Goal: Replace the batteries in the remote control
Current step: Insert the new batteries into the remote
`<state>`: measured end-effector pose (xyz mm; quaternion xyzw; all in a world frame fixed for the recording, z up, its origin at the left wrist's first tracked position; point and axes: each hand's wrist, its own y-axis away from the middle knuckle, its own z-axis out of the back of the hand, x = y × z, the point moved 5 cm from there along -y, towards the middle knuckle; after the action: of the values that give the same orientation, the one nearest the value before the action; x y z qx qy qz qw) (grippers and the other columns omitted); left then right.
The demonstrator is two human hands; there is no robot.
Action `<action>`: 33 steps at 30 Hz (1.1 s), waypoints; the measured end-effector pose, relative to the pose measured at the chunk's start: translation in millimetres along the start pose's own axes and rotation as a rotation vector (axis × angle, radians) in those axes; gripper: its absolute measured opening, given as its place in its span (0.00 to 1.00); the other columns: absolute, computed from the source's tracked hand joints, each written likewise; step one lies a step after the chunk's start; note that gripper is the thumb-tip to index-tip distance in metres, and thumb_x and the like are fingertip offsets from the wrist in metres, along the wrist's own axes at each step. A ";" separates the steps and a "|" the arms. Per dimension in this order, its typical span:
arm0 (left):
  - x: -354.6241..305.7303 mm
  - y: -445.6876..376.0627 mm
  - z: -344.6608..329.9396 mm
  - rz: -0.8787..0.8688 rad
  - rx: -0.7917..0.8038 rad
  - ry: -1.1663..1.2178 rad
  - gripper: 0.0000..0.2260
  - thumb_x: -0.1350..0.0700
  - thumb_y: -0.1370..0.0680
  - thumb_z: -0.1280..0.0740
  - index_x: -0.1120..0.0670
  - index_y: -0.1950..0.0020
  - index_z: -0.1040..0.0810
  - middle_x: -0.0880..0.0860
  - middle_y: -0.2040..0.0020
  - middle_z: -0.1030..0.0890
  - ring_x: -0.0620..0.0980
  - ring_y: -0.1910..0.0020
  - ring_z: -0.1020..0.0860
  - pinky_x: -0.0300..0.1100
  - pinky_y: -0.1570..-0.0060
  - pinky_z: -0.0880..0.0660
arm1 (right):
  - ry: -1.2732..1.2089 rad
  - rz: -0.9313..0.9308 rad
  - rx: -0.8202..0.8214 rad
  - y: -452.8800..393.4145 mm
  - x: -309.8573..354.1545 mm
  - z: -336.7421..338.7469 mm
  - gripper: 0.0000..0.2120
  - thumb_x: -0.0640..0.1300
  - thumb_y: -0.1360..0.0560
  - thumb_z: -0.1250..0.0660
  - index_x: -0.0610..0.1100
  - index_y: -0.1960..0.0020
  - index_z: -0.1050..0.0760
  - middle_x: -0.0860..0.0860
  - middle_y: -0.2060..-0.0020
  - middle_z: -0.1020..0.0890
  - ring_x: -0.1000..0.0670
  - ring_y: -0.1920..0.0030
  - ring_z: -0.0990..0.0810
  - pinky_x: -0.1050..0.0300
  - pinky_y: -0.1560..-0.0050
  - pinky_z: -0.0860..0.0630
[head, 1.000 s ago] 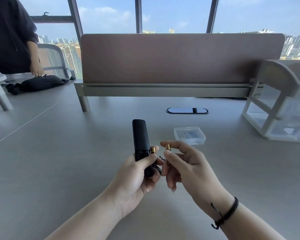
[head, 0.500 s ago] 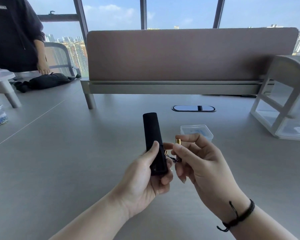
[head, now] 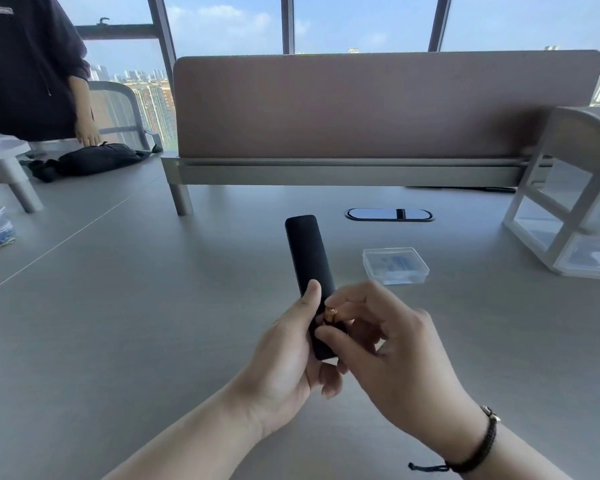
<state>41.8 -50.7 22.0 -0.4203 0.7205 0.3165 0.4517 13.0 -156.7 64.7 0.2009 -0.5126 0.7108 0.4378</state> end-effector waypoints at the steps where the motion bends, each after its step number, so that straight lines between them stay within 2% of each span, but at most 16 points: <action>1: 0.9 -0.1 1.4 0.011 -0.015 -0.012 0.22 0.38 0.22 0.44 0.54 0.60 0.23 0.56 0.64 0.25 0.49 0.74 0.29 0.40 0.78 0.37 | 0.077 0.050 0.024 0.6 1.9 -1.8 0.15 0.35 0.31 0.25 0.52 0.54 0.25 0.56 0.65 0.17 0.53 0.73 0.20 0.62 0.70 0.24; 3: 3.1 0.2 3.7 0.050 -0.055 -0.038 0.24 0.35 0.23 0.46 0.54 0.61 0.25 0.54 0.65 0.26 0.48 0.75 0.31 0.39 0.77 0.39 | 0.136 0.087 0.082 0.6 3.0 -3.9 0.15 0.36 0.30 0.26 0.53 0.53 0.26 0.57 0.65 0.18 0.55 0.73 0.23 0.66 0.70 0.28; 8: 5.4 0.8 7.4 0.102 -0.125 -0.063 0.25 0.30 0.27 0.46 0.52 0.66 0.31 0.51 0.69 0.31 0.48 0.73 0.38 0.40 0.72 0.44 | 0.206 0.135 0.209 2.4 3.6 -9.9 0.14 0.40 0.26 0.29 0.55 0.49 0.31 0.58 0.66 0.20 0.53 0.74 0.29 0.66 0.72 0.33; 13: 4.3 1.8 5.2 0.096 -0.144 -0.059 0.25 0.31 0.26 0.47 0.52 0.66 0.31 0.50 0.72 0.31 0.47 0.76 0.37 0.40 0.72 0.45 | 0.155 0.118 0.211 1.5 3.8 -8.3 0.14 0.39 0.26 0.29 0.53 0.49 0.30 0.57 0.66 0.18 0.57 0.73 0.27 0.70 0.70 0.32; 15: 3.2 2.2 3.8 0.090 -0.144 -0.065 0.26 0.31 0.26 0.47 0.53 0.66 0.31 0.49 0.73 0.31 0.47 0.77 0.37 0.40 0.72 0.45 | 0.087 0.099 0.158 1.6 3.9 -8.0 0.13 0.37 0.26 0.29 0.51 0.49 0.28 0.56 0.66 0.17 0.57 0.72 0.22 0.68 0.68 0.28; 19: 3.7 2.9 2.1 0.084 -0.127 -0.064 0.28 0.30 0.27 0.47 0.54 0.56 0.27 0.52 0.70 0.29 0.47 0.76 0.34 0.38 0.73 0.42 | 0.021 0.013 -0.069 2.1 -3.1 -4.1 0.14 0.38 0.29 0.24 0.52 0.52 0.25 0.54 0.65 0.17 0.52 0.72 0.18 0.58 0.68 0.22; 24: 8.1 4.0 0.6 0.096 -0.094 -0.052 0.30 0.28 0.28 0.48 0.54 0.53 0.26 0.55 0.66 0.31 0.48 0.75 0.34 0.37 0.73 0.40 | -0.055 -0.069 -0.166 5.5 -10.0 -5.3 0.15 0.40 0.35 0.20 0.51 0.60 0.25 0.52 0.73 0.18 0.50 0.77 0.20 0.55 0.73 0.23; 27: 7.2 4.5 -0.6 0.099 -0.068 -0.042 0.31 0.28 0.27 0.49 0.55 0.53 0.25 0.55 0.65 0.32 0.48 0.74 0.35 0.37 0.74 0.40 | -0.090 -0.080 -0.179 6.0 -12.9 -5.6 0.15 0.41 0.36 0.19 0.52 0.61 0.25 0.51 0.73 0.18 0.50 0.77 0.20 0.51 0.72 0.21; 29: 6.9 4.6 -0.9 0.102 -0.056 -0.043 0.32 0.27 0.28 0.49 0.54 0.54 0.25 0.55 0.65 0.31 0.48 0.74 0.35 0.37 0.74 0.41 | -0.001 -0.015 -0.155 4.1 -11.5 -6.0 0.14 0.43 0.36 0.19 0.53 0.60 0.23 0.53 0.68 0.18 0.52 0.72 0.20 0.54 0.69 0.22; 31: 6.5 4.5 -0.8 0.109 -0.050 -0.045 0.31 0.27 0.29 0.48 0.54 0.57 0.25 0.53 0.66 0.29 0.48 0.73 0.35 0.38 0.72 0.43 | 0.086 0.057 -0.115 2.5 -8.6 -6.5 0.12 0.44 0.35 0.20 0.52 0.58 0.21 0.55 0.65 0.20 0.55 0.68 0.22 0.64 0.67 0.26; 33: 5.2 5.2 -0.5 0.120 -0.058 -0.049 0.29 0.28 0.29 0.47 0.52 0.58 0.24 0.53 0.65 0.28 0.48 0.71 0.35 0.38 0.72 0.41 | 0.125 0.097 -0.052 2.2 -7.3 -7.8 0.10 0.44 0.33 0.22 0.50 0.53 0.19 0.58 0.61 0.22 0.56 0.67 0.25 0.69 0.66 0.30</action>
<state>35.8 -50.5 17.9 -0.3813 0.7238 0.3737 0.4371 16.3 -152.9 55.1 0.1197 -0.5116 0.7289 0.4389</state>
